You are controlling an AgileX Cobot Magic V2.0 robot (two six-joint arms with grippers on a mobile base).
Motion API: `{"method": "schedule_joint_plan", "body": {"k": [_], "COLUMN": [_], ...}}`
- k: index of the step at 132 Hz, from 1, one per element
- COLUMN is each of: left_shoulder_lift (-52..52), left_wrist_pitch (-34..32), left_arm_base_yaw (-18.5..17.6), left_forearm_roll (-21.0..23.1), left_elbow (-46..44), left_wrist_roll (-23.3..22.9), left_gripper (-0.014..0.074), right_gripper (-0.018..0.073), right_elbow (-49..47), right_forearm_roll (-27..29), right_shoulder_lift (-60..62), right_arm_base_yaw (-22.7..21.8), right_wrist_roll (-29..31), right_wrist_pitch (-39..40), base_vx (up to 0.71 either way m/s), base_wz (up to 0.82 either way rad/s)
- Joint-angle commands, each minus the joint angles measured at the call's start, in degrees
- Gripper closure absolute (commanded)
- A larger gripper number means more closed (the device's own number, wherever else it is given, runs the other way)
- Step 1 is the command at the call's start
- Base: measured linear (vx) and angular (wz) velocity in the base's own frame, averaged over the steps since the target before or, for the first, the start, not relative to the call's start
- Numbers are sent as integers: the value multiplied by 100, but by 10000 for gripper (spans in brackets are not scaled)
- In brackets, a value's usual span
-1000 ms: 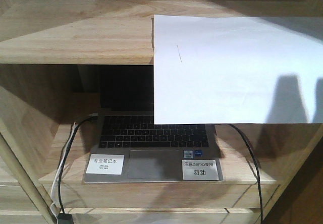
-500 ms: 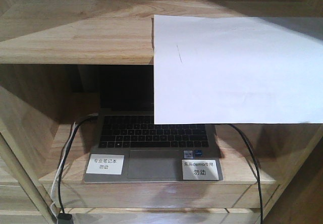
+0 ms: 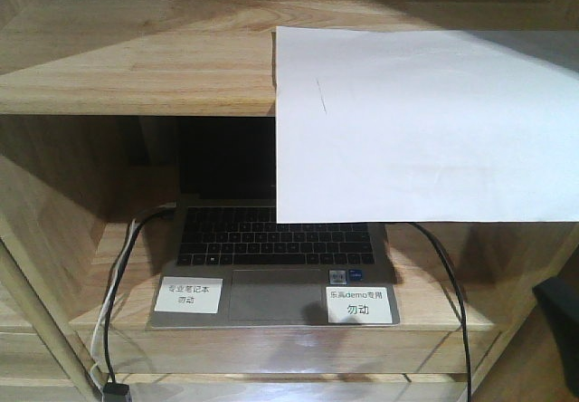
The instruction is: Grab stapler and paper to desk for stapling
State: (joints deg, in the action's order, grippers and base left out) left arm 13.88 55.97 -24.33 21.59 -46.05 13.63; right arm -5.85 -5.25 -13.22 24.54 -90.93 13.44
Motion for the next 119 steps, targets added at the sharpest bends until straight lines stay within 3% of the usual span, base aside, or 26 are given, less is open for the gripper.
{"method": "schedule_joint_plan", "body": {"k": [1,52,83,119], "left_shoulder_lift": [89,89,89,89], "left_wrist_pitch": [-620,-620,-620,-620], "left_arm_base_yaw": [-21,-21,-21,-21], "left_forearm_roll": [195,195,195,195], "left_elbow": [-153,-153,-153,-153], "left_wrist_roll": [-2,-2,-2,-2], "left_gripper": [603,603,603,603], "right_gripper": [-35,-35,-35,-35], "right_elbow": [92,435,408,54], "right_forearm_roll": [-21,190,324,453], "right_shoulder_lift": [-363,-2596,-3488,-4042], "right_arm_base_yaw": [2,-3,-3,-3], "right_wrist_roll": [73,1094,1259,1498], "right_wrist_pitch": [1244,4696,5676,5857], "base_vx": [0,0,0,0], "base_wz": [0,0,0,0]}}
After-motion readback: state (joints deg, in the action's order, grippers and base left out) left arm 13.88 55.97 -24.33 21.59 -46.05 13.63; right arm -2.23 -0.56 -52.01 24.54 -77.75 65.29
